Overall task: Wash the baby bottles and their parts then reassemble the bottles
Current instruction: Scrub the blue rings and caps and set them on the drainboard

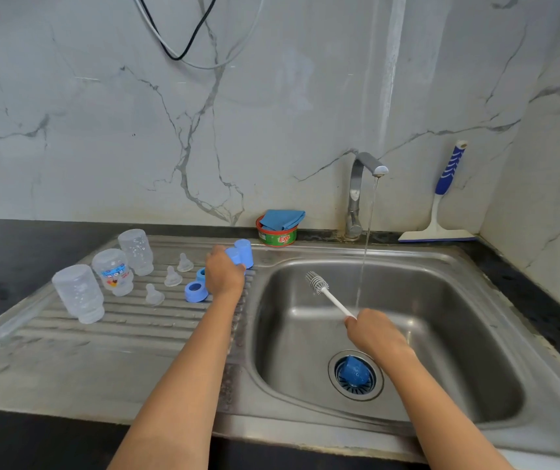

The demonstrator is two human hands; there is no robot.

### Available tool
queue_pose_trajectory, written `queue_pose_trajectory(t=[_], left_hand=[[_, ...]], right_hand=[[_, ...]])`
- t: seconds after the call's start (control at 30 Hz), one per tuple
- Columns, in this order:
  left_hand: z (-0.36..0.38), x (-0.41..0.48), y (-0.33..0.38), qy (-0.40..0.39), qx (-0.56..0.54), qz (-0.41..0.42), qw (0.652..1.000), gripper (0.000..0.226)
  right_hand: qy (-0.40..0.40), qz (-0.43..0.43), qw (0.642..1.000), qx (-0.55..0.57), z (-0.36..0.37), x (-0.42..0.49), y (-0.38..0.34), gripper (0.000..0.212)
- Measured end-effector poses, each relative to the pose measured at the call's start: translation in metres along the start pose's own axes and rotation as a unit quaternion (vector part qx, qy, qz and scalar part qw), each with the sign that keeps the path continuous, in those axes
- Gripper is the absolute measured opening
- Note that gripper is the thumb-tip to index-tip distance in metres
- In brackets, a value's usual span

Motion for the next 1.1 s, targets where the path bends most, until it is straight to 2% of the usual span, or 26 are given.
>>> queue_pose_trajectory(t=[0.33,0.53,0.63,0.73,0.77,0.83,0.93,1.0,1.1], left_hand=[[0.008,0.003,-0.008,-0.02,0.028,0.011,0.999,0.04],[0.003,-0.01,0.0,-0.012,0.014,0.011,1.0,0.064],[-0.001,-0.025,0.022,0.03,0.007,0.058,0.998,0.071],[0.006,-0.047,0.054,0.062,-0.001,0.182,0.981,0.062],[0.018,-0.056,0.064,0.035,0.005,0.23,0.973,0.057],[0.054,-0.072,0.075,-0.082,0.038,0.292,0.952,0.047],[0.115,-0.104,0.068,-0.285,0.103,0.281,0.911,0.042],[0.151,-0.13,0.056,-0.381,0.183,0.28,0.862,0.054],[0.193,-0.167,0.041,-0.503,0.267,0.314,0.76,0.072]], right_hand=[[0.014,0.0,1.0,-0.018,-0.002,0.004,0.002,0.028],[0.019,0.01,1.0,0.006,-0.007,0.003,0.005,0.031],[0.024,0.017,0.999,0.027,-0.013,0.002,0.009,0.036],[0.046,0.032,0.998,0.018,-0.025,-0.003,0.016,0.036],[0.054,0.038,0.998,0.013,-0.03,-0.005,0.019,0.037],[0.062,0.045,0.997,0.014,-0.035,-0.005,0.024,0.038],[0.063,0.054,0.996,0.026,-0.037,-0.004,0.027,0.039],[0.063,0.058,0.996,0.017,-0.036,-0.004,0.027,0.039],[0.06,0.059,0.996,0.008,-0.035,-0.003,0.026,0.038]])
Point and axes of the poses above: each hand's wrist, its own x-axis towards the middle knuckle, its own z-axis out of the palm, y = z × x, the point moved 5 cm from there along x, towards the middle knuckle, and after that the axes turned 3 degrees about y, right-handed, at the moved point
